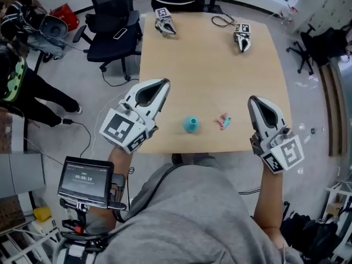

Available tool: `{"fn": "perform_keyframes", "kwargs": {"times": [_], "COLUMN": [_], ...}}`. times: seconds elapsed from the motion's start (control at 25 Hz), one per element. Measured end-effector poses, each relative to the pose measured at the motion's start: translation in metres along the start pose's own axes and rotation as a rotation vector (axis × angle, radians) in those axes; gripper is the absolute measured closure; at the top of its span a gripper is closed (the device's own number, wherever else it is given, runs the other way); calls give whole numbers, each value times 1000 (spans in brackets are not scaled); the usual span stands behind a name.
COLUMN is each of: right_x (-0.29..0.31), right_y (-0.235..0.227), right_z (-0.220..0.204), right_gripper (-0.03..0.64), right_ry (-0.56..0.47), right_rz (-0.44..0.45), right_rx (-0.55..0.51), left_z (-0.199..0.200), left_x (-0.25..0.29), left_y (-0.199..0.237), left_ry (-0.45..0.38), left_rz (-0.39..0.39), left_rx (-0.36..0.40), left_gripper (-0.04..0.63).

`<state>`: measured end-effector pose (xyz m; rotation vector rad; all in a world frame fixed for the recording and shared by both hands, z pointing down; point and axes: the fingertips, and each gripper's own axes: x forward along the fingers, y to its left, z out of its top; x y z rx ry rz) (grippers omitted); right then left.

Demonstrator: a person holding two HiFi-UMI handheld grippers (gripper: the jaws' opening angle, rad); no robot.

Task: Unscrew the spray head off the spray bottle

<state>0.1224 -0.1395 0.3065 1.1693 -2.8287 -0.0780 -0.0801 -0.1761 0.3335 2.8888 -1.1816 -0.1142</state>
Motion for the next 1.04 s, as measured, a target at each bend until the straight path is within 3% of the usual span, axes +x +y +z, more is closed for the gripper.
{"fn": "perform_keyframes", "kwargs": {"times": [0.16, 0.32, 0.68, 1.04], "right_x": [7, 17, -15, -67], "right_y": [23, 38, 55, 50], "right_z": [32, 48, 51, 48], "right_gripper": [612, 612, 612, 612], "right_ry": [1, -23, -16, 2], "right_rz": [17, 22, 39, 19], "right_rx": [-138, -196, -207, -188], "left_z": [33, 31, 27, 1], "left_x": [3, 6, 2, 21], "left_y": [-11, -23, -60, -109], "left_ry": [-45, -25, -20, 81], "left_rz": [-33, -58, -90, -111], "left_rx": [76, 106, 104, 75], "left_gripper": [592, 592, 592, 592]}}
